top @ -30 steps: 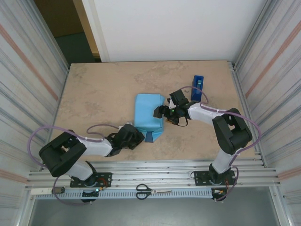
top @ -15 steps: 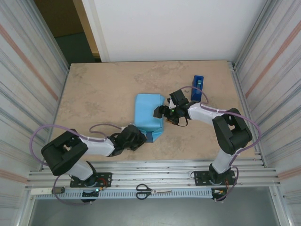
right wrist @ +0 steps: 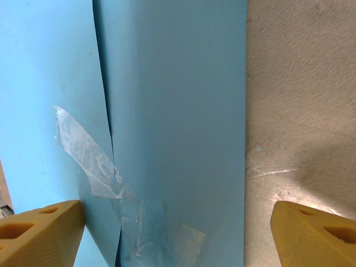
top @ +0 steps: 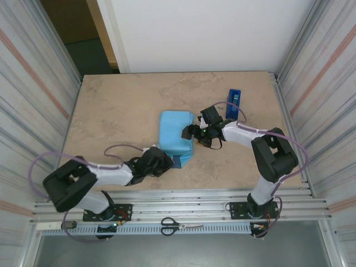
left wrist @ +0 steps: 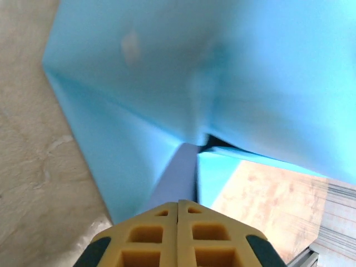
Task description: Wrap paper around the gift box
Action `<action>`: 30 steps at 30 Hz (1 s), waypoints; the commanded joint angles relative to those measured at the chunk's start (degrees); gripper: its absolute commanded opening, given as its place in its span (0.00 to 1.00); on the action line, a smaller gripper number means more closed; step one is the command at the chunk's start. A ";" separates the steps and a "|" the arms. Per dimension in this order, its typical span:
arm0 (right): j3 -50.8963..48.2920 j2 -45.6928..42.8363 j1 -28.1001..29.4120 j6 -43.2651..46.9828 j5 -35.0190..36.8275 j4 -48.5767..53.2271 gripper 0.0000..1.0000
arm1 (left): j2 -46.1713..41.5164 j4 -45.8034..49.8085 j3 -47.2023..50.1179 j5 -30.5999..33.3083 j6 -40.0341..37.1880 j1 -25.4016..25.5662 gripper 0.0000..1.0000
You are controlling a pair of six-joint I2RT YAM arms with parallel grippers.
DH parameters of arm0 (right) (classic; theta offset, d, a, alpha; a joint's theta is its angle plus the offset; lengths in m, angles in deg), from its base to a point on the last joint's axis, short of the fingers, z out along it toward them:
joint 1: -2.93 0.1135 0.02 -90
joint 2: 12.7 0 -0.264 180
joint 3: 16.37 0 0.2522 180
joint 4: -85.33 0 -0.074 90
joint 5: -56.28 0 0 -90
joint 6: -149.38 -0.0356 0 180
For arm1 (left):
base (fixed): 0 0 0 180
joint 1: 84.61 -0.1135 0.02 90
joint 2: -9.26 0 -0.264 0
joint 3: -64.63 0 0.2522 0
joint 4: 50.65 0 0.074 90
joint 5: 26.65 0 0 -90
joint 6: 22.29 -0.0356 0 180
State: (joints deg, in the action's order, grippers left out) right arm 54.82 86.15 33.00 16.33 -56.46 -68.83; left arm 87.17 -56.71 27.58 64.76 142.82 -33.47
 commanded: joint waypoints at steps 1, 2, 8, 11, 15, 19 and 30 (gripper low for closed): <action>-0.65 0.88 1.05 -0.04 2.22 7.17 0.85 | -7.65 7.92 -1.01 5.90 -4.84 0.18 0.00; -0.61 0.91 1.04 -0.02 2.18 7.13 0.85 | -8.77 7.84 -0.21 5.95 -5.04 -0.48 0.00; -0.48 1.13 1.22 -0.11 2.18 7.04 0.85 | -7.03 4.81 1.89 0.57 -4.72 -5.14 0.00; -0.48 1.10 1.39 -0.23 2.16 6.99 0.85 | -4.50 2.61 1.93 -0.67 -4.79 -6.36 0.00; -0.40 1.26 1.53 -0.39 2.19 6.93 0.85 | -1.62 -1.36 1.85 -1.53 -4.64 -7.27 0.00; 0.01 1.54 1.73 -0.37 2.05 6.92 0.85 | 0.72 -1.41 0.27 -1.02 -4.47 -7.32 0.00; 0.40 2.20 2.02 -0.48 1.90 6.54 0.85 | 8.22 -5.00 -2.33 -3.87 -3.97 -7.63 0.00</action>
State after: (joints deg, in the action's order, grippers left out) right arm 55.67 86.22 33.63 16.27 -55.57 -67.74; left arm 94.30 -59.96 27.37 62.82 139.49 -40.67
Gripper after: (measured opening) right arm 0.852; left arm 0.043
